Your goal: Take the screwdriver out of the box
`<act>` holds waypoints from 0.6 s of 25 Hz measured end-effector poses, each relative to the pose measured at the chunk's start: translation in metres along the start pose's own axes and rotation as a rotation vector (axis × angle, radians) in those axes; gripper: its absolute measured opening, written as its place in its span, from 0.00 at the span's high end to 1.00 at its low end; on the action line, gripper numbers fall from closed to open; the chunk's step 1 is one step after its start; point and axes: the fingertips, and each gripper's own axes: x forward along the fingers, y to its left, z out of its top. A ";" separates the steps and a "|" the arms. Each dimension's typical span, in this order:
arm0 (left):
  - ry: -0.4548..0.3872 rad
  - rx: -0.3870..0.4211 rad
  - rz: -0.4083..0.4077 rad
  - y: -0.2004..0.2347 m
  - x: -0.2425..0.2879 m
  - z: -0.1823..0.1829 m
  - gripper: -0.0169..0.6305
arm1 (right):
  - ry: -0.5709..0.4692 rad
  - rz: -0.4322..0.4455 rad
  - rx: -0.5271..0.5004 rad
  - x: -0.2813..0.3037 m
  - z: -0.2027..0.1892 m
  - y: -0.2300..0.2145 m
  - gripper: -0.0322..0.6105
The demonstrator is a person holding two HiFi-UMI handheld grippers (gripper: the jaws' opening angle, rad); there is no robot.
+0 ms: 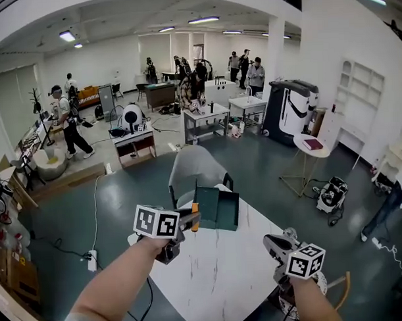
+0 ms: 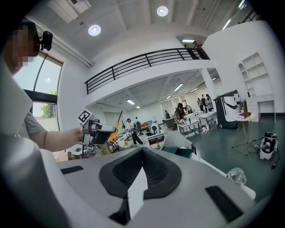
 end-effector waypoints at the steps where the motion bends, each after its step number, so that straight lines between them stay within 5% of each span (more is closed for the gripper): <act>1: -0.011 0.018 -0.006 -0.001 -0.016 -0.003 0.82 | -0.003 -0.004 0.000 0.001 -0.001 0.014 0.94; 15: -0.156 0.179 -0.083 -0.035 -0.192 -0.056 0.82 | -0.062 -0.064 0.005 -0.036 -0.009 0.148 0.94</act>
